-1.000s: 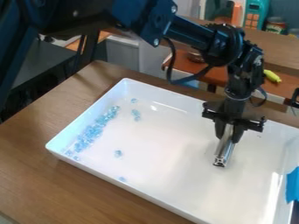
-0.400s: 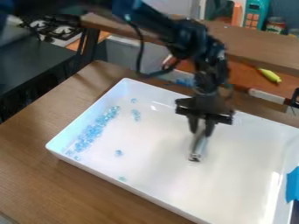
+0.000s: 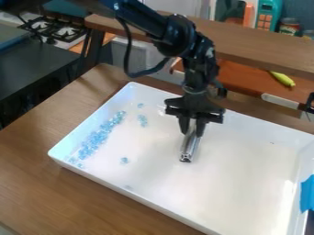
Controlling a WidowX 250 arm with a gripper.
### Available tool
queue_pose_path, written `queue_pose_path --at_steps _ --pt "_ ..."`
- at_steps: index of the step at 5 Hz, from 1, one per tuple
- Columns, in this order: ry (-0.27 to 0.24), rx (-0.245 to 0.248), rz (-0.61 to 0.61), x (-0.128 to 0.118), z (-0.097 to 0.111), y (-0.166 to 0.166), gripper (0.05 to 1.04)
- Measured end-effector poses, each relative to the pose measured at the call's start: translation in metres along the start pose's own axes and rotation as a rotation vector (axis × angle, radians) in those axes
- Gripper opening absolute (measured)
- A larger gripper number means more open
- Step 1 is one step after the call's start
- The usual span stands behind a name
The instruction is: Sweep into pile
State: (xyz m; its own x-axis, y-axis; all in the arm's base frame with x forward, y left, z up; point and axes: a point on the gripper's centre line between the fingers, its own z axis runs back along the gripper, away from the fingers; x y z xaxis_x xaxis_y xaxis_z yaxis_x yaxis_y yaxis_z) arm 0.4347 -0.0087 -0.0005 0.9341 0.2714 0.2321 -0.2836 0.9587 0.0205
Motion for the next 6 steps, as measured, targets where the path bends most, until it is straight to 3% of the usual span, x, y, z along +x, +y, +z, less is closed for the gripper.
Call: queue_pose_path --at_steps 1,2,3,4,5,6 --pt "-0.030 0.045 0.027 0.005 -0.002 0.029 0.326" --pt "-0.114 0.108 -0.021 0.002 -0.002 0.051 0.326" --pt "-0.170 0.204 -0.043 -0.001 -0.001 0.085 0.326" --pt "-0.219 0.366 -0.074 -0.005 0.001 0.115 0.326" --pt "-0.268 0.431 -0.117 -0.008 0.000 0.118 0.326" --pt "-0.260 0.353 -0.110 -0.016 0.009 0.097 0.326"
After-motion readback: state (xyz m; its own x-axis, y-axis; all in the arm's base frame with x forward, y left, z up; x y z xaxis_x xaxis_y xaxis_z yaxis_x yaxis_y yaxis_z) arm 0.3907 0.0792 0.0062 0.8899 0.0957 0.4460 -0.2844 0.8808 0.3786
